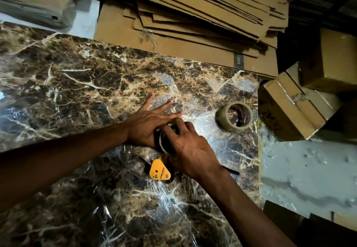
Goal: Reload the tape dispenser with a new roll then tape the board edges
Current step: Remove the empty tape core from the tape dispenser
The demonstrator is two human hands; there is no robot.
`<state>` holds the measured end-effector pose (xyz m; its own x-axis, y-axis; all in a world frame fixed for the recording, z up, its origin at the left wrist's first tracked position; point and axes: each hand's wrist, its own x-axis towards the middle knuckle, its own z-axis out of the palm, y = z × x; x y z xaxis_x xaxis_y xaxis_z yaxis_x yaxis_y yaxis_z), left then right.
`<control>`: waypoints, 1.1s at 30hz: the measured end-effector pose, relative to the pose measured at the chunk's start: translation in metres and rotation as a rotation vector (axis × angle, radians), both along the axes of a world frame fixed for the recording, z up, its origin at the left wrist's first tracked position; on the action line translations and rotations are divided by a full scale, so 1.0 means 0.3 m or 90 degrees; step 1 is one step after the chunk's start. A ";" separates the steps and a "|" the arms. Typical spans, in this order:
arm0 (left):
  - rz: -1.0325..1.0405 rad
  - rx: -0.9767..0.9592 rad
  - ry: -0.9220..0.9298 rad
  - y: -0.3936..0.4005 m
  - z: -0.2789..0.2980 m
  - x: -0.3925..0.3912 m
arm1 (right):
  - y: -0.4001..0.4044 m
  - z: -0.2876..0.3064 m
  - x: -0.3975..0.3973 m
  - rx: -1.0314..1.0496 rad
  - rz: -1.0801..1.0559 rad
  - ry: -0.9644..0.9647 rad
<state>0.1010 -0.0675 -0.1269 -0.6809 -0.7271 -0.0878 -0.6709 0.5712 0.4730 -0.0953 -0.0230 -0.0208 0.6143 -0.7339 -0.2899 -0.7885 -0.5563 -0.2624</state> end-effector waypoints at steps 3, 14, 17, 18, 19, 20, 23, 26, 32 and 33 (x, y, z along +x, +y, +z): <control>-0.001 0.010 0.015 0.000 -0.010 0.007 | -0.014 0.040 -0.012 0.048 -0.010 -0.038; -0.027 -0.051 -0.037 -0.009 -0.059 0.011 | -0.110 0.046 -0.049 -0.153 0.042 0.185; -0.027 -0.052 -0.031 -0.009 -0.063 0.006 | -0.107 0.058 -0.065 -0.156 0.066 0.181; -0.026 -0.052 -0.024 -0.008 -0.060 0.005 | -0.107 0.064 -0.063 -0.151 0.066 0.177; -0.024 -0.051 -0.011 -0.009 -0.059 0.007 | -0.105 0.062 -0.064 -0.147 0.060 0.165; -0.021 -0.053 0.003 -0.008 -0.058 0.009 | -0.102 0.059 -0.067 -0.140 0.051 0.158; -0.020 -0.055 0.025 -0.006 -0.068 0.012 | -0.094 0.049 -0.070 -0.100 0.013 0.146; 0.000 -0.028 0.055 -0.012 -0.062 0.004 | -0.094 0.055 -0.050 -0.048 -0.048 0.091; 0.050 -0.039 0.153 0.005 -0.039 -0.006 | 0.025 0.042 0.057 -0.061 -0.211 0.068; 0.057 -0.048 0.155 0.008 -0.039 -0.009 | 0.036 0.030 0.075 -0.056 -0.217 0.089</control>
